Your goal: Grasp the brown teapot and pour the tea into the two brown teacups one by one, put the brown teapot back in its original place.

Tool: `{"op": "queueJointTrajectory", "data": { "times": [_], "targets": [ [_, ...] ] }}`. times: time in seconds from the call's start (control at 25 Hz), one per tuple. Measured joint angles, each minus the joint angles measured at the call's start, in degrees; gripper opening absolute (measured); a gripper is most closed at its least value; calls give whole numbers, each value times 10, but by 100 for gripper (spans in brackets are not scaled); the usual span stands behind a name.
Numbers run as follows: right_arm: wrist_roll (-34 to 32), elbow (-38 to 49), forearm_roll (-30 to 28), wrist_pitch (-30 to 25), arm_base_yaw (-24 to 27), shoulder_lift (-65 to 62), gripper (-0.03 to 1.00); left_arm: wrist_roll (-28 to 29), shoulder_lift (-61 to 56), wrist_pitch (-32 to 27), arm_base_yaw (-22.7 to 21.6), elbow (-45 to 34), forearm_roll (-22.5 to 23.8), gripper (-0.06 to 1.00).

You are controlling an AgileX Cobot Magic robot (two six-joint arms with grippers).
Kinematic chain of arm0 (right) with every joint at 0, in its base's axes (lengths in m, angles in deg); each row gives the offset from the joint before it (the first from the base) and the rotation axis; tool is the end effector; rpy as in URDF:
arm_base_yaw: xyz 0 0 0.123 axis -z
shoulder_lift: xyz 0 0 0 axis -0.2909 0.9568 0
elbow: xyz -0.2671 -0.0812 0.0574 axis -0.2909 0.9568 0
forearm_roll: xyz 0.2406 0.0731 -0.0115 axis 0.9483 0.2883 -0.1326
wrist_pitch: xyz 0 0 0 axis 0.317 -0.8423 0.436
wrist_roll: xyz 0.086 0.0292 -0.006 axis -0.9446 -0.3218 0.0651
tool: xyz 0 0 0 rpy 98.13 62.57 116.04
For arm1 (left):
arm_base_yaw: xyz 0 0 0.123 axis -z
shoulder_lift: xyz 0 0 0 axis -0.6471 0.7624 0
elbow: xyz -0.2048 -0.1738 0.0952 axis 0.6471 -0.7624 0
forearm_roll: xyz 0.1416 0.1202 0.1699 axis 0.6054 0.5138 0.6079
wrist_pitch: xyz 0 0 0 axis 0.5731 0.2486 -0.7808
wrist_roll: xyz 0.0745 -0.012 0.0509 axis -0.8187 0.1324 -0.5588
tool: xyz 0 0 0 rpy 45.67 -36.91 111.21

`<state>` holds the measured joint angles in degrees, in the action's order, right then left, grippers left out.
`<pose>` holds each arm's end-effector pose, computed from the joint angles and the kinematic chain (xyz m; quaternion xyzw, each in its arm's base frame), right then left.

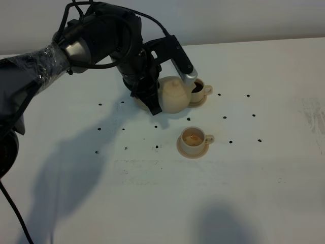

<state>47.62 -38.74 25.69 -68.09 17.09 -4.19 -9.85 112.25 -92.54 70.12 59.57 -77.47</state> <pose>-0.0107 -0.0006 0.2792 0.0427 0.8582 0.0201 0.5112 0.4107 -0.2321 0.2065 0.5437 0.8169 0.0276 0.1904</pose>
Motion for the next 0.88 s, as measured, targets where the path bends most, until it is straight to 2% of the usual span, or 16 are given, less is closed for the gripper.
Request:
{"op": "queueJointTrajectory", "data": {
  "times": [0.28, 0.44, 0.88],
  "targets": [
    [0, 0, 0, 0, 0, 0, 50, 17, 0, -37, 2, 0, 1, 9],
    [0, 0, 0, 0, 0, 0, 50, 47, 0, -35, 4, -1, 5, 9],
    [0, 0, 0, 0, 0, 0, 50, 63, 0, 110, 5, -116, -21, 9]
  ]
}}
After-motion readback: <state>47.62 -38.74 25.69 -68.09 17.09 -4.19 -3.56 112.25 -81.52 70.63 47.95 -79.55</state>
